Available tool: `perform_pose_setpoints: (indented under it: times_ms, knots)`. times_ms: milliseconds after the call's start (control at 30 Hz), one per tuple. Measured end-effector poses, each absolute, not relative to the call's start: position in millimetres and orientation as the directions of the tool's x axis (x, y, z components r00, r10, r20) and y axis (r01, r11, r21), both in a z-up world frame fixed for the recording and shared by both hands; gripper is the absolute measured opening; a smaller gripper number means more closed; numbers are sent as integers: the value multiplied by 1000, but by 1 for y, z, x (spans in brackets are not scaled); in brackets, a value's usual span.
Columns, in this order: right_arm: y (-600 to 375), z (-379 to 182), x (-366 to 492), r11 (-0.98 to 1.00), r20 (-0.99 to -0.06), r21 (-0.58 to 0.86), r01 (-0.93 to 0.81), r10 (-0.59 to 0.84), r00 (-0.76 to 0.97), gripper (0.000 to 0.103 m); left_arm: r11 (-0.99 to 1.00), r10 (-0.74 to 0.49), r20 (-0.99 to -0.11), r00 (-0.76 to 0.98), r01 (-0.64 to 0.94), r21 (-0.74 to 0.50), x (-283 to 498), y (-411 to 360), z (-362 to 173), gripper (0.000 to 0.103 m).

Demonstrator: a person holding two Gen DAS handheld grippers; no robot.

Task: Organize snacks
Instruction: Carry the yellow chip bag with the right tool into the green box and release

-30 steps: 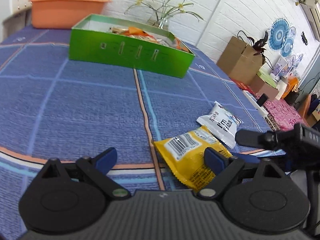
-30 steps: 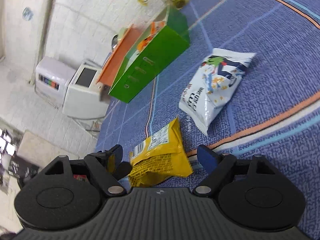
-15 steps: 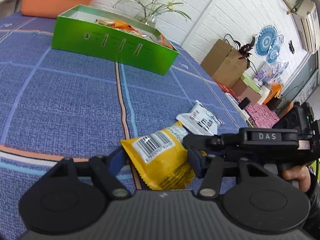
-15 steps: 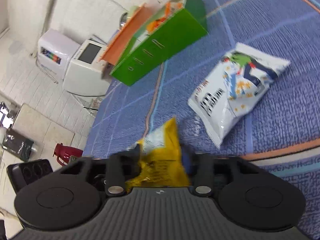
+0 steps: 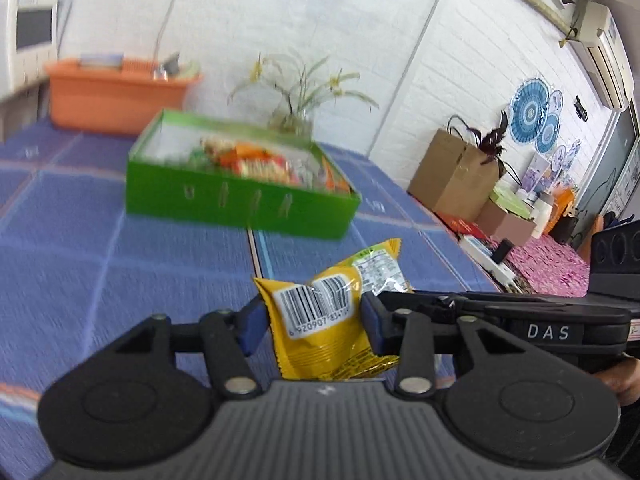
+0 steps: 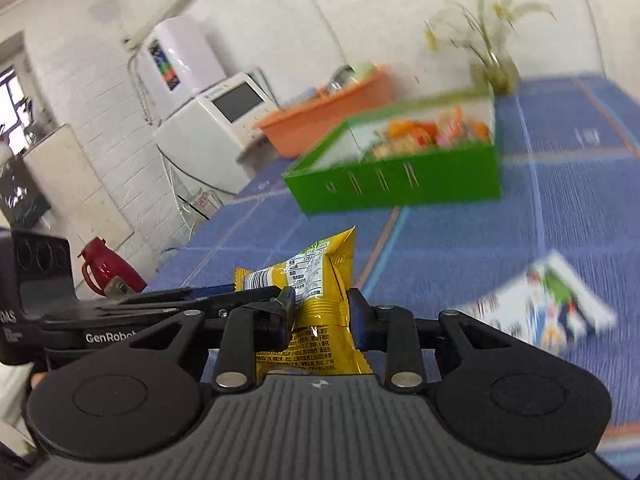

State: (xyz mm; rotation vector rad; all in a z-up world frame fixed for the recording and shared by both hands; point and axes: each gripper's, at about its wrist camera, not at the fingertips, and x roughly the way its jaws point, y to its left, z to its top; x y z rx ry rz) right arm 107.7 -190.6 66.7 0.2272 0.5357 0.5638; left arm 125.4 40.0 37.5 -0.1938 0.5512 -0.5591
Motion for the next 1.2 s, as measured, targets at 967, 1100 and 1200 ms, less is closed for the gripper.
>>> perform_pose_setpoints:
  times_ms: [967,1100,1200]
  knots:
    - [-187,94,283,864,-217,310,-397,471,855,40,894,-435,-289,853,372,-249,305,17,70,33]
    - [-182,81,305,878,-238,306,-368,445,863,39,908,-402,-346,847,321,-269,331,16,60,32]
    - [-174,75,314,892,-227,284,-351,418,879,80,959,-272,-364,891,219,-179,339,19,53,49]
